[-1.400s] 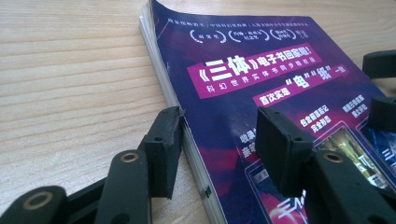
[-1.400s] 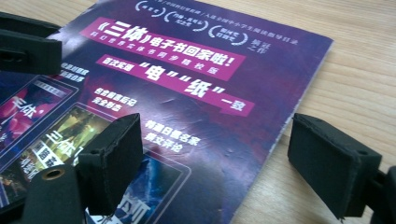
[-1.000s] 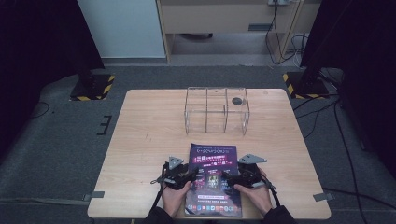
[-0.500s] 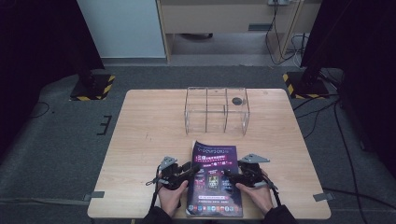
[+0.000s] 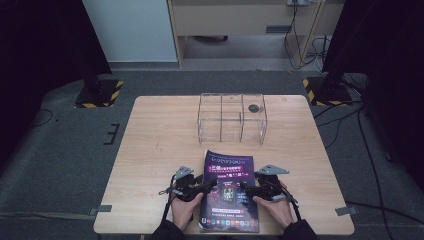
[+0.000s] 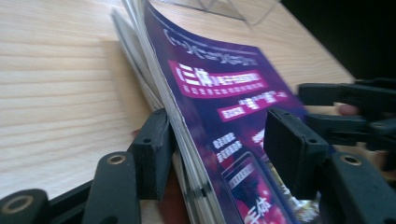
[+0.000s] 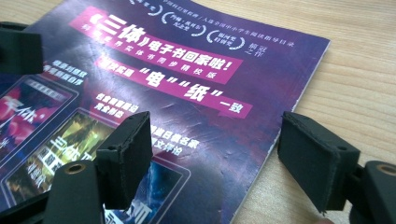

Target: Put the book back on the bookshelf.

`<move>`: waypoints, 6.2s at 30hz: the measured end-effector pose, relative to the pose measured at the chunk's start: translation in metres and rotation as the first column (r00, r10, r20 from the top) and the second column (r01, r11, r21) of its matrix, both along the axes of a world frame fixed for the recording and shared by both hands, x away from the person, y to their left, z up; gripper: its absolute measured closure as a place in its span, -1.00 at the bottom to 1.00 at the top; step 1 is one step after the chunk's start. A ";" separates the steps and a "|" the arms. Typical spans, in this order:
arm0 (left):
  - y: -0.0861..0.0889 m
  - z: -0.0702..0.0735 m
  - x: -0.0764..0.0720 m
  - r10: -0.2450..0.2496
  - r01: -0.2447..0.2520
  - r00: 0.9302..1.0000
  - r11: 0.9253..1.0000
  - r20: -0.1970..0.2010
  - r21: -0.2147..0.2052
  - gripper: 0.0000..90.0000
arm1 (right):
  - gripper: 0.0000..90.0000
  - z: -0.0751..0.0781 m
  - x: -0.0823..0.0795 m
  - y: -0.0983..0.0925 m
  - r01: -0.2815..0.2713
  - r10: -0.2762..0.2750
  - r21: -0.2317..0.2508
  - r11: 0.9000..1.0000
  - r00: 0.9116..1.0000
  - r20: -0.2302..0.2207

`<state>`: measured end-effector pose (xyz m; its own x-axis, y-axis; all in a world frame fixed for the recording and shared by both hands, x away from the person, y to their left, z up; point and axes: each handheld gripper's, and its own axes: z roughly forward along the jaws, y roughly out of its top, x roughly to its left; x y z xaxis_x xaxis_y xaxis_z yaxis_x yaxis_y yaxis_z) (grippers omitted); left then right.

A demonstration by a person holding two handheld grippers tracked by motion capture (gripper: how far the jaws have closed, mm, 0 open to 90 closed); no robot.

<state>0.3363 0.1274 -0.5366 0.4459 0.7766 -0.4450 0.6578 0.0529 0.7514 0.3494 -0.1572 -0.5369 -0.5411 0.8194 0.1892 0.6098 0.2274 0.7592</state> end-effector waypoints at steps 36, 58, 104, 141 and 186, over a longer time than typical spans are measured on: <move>-0.013 0.006 -0.001 -0.091 0.091 0.995 0.996 -0.034 -0.018 0.08 | -0.37 0.000 0.001 -0.002 -0.015 0.015 0.013 1.000 1.000 -0.001; -0.019 0.017 -0.001 -0.078 0.079 0.997 0.994 -0.014 0.075 0.81 | -0.50 0.001 0.002 -0.006 -0.031 0.031 0.022 0.999 0.999 -0.018; -0.019 0.080 -0.028 -0.148 0.167 0.964 0.984 0.223 -0.069 0.85 | -0.66 0.014 0.007 -0.015 -0.172 0.188 0.333 0.927 0.982 -0.017; -0.014 0.070 -0.022 -0.120 0.140 0.969 0.987 0.214 -0.080 0.85 | 0.37 0.026 -0.001 -0.017 -0.180 0.198 0.380 0.907 0.980 -0.008; 0.001 0.053 -0.008 -0.069 0.071 0.981 0.997 0.184 -0.008 0.32 | 0.84 0.064 -0.005 -0.016 -0.195 0.189 0.373 0.907 0.981 0.054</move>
